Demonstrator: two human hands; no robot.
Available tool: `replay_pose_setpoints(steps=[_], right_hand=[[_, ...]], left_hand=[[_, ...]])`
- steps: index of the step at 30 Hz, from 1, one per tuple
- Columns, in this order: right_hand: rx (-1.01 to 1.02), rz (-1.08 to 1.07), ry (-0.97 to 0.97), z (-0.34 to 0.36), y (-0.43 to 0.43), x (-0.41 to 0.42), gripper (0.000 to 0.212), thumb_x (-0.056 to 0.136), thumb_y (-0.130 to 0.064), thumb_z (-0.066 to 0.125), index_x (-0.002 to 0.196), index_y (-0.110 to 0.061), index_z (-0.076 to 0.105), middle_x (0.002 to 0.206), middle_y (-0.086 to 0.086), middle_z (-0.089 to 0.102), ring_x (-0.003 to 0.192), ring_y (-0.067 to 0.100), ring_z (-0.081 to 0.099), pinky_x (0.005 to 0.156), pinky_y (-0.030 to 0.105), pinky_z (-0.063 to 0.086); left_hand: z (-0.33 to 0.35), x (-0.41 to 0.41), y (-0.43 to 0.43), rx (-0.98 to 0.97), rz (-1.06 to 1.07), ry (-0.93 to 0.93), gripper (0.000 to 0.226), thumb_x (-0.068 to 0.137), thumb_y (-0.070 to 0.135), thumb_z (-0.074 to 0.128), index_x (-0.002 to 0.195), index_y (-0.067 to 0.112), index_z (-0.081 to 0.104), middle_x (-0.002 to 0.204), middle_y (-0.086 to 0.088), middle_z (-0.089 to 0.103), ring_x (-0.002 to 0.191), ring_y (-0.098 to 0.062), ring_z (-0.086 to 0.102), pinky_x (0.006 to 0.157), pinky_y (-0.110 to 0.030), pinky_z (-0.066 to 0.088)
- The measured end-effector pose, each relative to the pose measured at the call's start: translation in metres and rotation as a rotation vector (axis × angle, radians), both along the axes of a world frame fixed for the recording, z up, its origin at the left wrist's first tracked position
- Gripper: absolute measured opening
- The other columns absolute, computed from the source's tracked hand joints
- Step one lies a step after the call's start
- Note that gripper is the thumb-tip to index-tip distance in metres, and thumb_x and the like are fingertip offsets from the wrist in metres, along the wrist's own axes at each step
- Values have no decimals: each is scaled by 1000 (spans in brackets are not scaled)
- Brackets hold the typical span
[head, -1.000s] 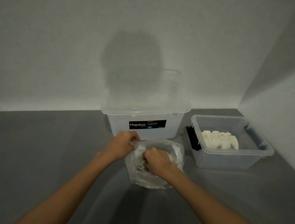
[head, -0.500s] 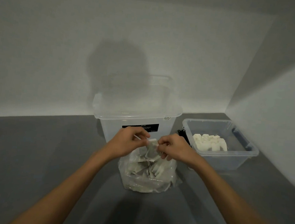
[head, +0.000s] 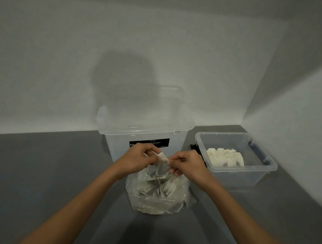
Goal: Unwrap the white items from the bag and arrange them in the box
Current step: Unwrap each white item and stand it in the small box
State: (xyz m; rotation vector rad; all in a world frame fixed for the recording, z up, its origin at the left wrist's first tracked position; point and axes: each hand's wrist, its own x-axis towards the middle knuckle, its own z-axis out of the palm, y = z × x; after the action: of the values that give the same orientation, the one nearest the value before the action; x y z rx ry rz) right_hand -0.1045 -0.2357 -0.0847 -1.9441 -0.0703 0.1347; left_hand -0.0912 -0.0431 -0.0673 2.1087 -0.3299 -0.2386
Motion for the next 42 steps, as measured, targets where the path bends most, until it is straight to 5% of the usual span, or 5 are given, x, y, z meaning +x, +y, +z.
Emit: replay_pose_setpoints(steps=[12,21,26,32,42], right_hand=[[169,-120,34,3,-7,1,16,91,8,48,93,-4,58,73,17,62,50,22,65,43,26,50],[525,26,353,7,5,3,28,93,-15,60,106,9,65,89,18,69,73,24,67,72,33,60],[338,-36,169,4,4,5,18,92,-3,59,102,11,64,83,17,67,64,17,67,58,23,56],[45,58,-68,7,-3,5,8,88,-9,65,89,-12,72,79,10,68,69,23,66,69,39,60],[-78,89,-169,10,-5,0,8,86,-10,68,90,-10,74,81,10,73,75,32,69,73,50,57]], left_hand=[[-8,-4,6,-404,211,-11,18,83,-6,65,94,4,74,92,-12,74,87,-18,72,78,-21,56],[-22,-18,-9,-356,131,-131,39,74,-9,72,106,13,69,109,-1,62,98,-5,66,85,-11,49],[-19,-20,-9,-331,8,-80,44,74,-6,73,113,13,67,117,0,59,106,-5,64,92,-16,49],[5,-5,-8,-210,56,-145,30,84,33,69,113,27,65,104,9,68,92,-2,67,86,-20,51],[19,6,-11,-13,-18,-252,7,83,27,71,86,24,77,82,9,72,79,-3,67,76,-21,54]])
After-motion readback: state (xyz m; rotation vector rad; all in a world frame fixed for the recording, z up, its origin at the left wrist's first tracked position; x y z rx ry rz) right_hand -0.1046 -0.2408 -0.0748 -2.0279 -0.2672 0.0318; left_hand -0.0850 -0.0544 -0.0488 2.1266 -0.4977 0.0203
